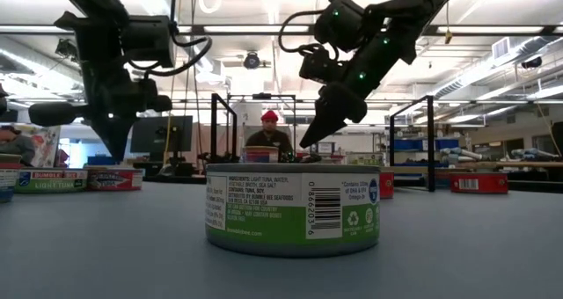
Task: Stack canned seafood by type on shelf
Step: Put the red tuna can on the shelf
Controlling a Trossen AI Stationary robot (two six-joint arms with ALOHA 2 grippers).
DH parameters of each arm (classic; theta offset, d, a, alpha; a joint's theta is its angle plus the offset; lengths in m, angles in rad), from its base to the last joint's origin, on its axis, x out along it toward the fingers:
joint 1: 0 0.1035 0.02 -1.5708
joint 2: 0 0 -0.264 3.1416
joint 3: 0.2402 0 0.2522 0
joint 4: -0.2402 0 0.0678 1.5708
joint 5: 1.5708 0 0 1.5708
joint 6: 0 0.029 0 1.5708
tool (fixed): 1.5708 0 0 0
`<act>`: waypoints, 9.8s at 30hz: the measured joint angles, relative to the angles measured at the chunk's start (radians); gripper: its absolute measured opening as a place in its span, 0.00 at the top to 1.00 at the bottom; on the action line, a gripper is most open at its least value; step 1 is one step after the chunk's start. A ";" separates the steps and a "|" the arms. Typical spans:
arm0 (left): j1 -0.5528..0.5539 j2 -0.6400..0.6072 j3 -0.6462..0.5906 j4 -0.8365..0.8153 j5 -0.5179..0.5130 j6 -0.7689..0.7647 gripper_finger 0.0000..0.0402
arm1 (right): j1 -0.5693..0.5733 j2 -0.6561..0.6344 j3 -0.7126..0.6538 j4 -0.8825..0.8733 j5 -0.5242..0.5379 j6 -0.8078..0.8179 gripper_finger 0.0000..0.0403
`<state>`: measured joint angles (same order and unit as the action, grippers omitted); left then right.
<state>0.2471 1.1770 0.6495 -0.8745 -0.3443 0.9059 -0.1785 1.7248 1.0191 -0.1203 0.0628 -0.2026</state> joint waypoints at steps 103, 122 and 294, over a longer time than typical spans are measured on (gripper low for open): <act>-0.415 0.315 0.082 0.539 0.173 -0.334 0.99 | 0.343 0.000 0.076 -0.039 0.017 0.238 0.99; -0.435 0.141 0.152 0.356 0.115 -0.511 0.99 | 0.362 0.000 0.076 -0.034 0.018 0.265 0.93; -0.364 -0.266 -0.522 1.535 0.142 -0.815 0.99 | 0.303 0.417 0.466 -0.132 0.116 -0.195 0.76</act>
<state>-0.1169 0.9115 0.1276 0.6601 -0.2022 0.0913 0.1249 2.1422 1.4855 -0.2520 0.1790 -0.3971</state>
